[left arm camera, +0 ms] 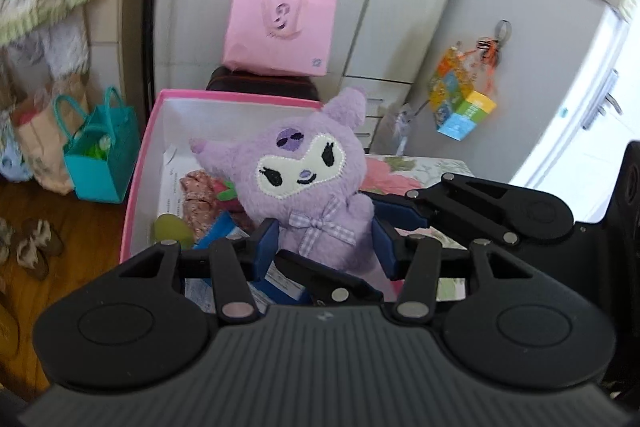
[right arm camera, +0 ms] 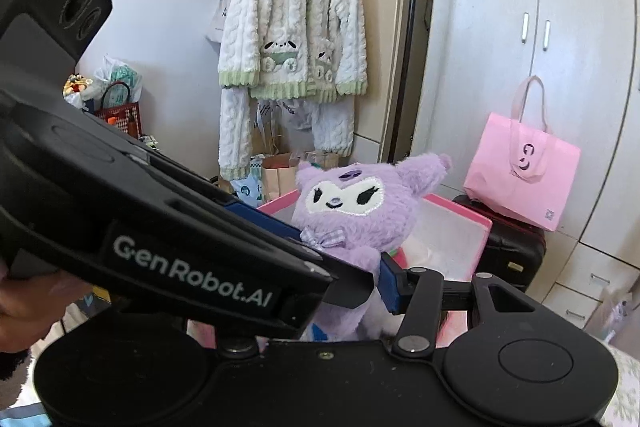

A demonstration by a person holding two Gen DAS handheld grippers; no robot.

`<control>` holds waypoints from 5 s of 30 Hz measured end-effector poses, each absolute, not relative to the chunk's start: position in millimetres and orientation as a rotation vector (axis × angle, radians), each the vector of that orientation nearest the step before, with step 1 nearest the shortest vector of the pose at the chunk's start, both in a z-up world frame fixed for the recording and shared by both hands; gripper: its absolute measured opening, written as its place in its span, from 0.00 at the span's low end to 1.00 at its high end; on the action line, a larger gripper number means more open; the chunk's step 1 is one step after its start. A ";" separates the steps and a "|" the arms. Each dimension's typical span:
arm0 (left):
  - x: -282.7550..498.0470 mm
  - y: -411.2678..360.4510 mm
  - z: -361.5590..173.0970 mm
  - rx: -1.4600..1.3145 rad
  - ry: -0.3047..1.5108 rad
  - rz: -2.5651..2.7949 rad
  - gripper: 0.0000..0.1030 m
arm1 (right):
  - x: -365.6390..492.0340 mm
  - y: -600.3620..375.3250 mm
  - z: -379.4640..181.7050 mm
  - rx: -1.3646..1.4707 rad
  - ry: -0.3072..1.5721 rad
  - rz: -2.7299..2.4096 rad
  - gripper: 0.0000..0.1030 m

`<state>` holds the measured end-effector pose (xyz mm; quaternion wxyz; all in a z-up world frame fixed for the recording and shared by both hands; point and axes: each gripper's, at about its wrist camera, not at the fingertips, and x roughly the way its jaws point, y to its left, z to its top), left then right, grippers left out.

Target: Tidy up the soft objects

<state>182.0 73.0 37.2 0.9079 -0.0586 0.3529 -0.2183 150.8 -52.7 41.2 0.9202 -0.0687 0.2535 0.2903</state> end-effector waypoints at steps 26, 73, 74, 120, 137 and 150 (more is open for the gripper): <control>263.1 101.8 -1.2 -0.194 0.835 -0.293 0.57 | 255.4 -26.0 6.1 -0.167 0.742 0.690 0.67; 38.5 30.9 44.1 -0.021 0.422 -0.336 0.88 | 36.3 -199.4 62.1 -0.012 0.432 0.327 0.86; 39.9 30.1 43.3 -0.026 0.419 -0.330 0.88 | 35.8 -200.4 60.5 -0.013 0.434 0.324 0.86; 27.0 12.0 37.2 0.035 0.466 -0.129 1.00 | 7.5 -217.9 51.4 0.095 0.567 -0.120 1.00; 15.1 8.6 35.0 0.060 0.464 -0.128 1.00 | -6.4 -212.7 51.6 0.059 0.571 -0.113 1.00; -3.8 10.3 34.2 0.057 0.405 -0.138 1.00 | -18.9 -203.2 52.7 0.018 0.547 -0.105 1.00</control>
